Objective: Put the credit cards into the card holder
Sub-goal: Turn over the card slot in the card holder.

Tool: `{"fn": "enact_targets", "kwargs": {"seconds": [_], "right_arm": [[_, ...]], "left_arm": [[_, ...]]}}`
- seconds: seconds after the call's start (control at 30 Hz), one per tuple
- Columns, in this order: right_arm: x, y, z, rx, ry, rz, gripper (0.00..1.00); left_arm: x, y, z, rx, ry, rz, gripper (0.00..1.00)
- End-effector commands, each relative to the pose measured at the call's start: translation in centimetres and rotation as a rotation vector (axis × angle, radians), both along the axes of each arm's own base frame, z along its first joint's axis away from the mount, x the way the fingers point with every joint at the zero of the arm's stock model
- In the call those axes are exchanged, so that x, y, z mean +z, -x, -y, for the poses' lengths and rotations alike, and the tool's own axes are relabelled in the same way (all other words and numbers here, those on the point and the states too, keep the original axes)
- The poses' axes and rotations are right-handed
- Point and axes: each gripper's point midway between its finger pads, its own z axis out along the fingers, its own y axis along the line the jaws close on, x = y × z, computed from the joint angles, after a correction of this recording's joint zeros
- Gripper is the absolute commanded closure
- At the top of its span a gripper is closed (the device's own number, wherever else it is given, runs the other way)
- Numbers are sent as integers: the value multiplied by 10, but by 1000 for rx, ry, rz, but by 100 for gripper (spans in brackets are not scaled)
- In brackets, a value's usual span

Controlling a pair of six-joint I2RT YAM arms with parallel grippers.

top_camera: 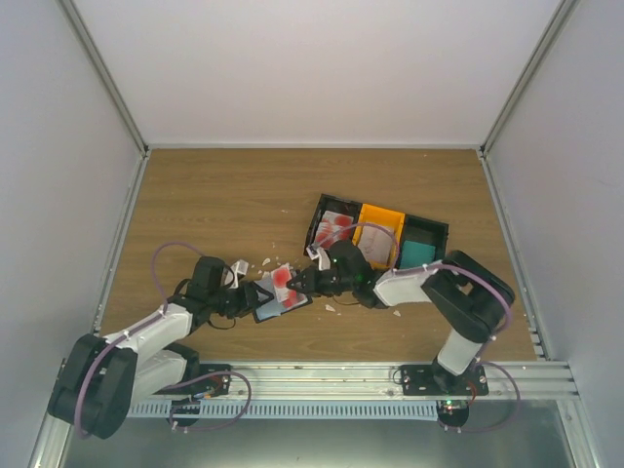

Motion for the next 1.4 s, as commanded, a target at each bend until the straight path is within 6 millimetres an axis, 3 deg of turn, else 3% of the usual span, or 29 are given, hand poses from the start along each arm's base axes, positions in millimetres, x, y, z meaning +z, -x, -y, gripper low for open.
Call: {"fn": "enact_targets", "kwargs": {"seconds": [0.0, 0.13, 0.27, 0.5, 0.6, 0.77, 1.0, 1.17, 1.37], "right_arm": [[-5, -25, 37, -163, 182, 103, 100], [12, -38, 72, -304, 294, 178, 99], [31, -47, 101, -426, 362, 241, 100], [51, -48, 110, -446, 351, 294, 99], [50, -44, 104, -411, 324, 293, 100], [53, -33, 84, -295, 249, 299, 100], [39, -17, 41, -75, 154, 262, 100], [22, -7, 14, 38, 101, 190, 100], [2, -3, -5, 94, 78, 110, 100]], "left_arm": [[26, -11, 16, -59, 93, 101, 59], [48, -15, 29, -121, 176, 161, 52], [54, -26, 37, -146, 207, 172, 48], [49, -36, 62, -216, 226, 149, 47], [40, -40, 70, -225, 195, 139, 47], [22, -52, 59, -144, 82, 142, 48], [28, -55, 36, -56, -44, 192, 52], [19, -42, 15, 7, -126, 156, 53], [0, -18, -12, 64, -225, 83, 64]]}}
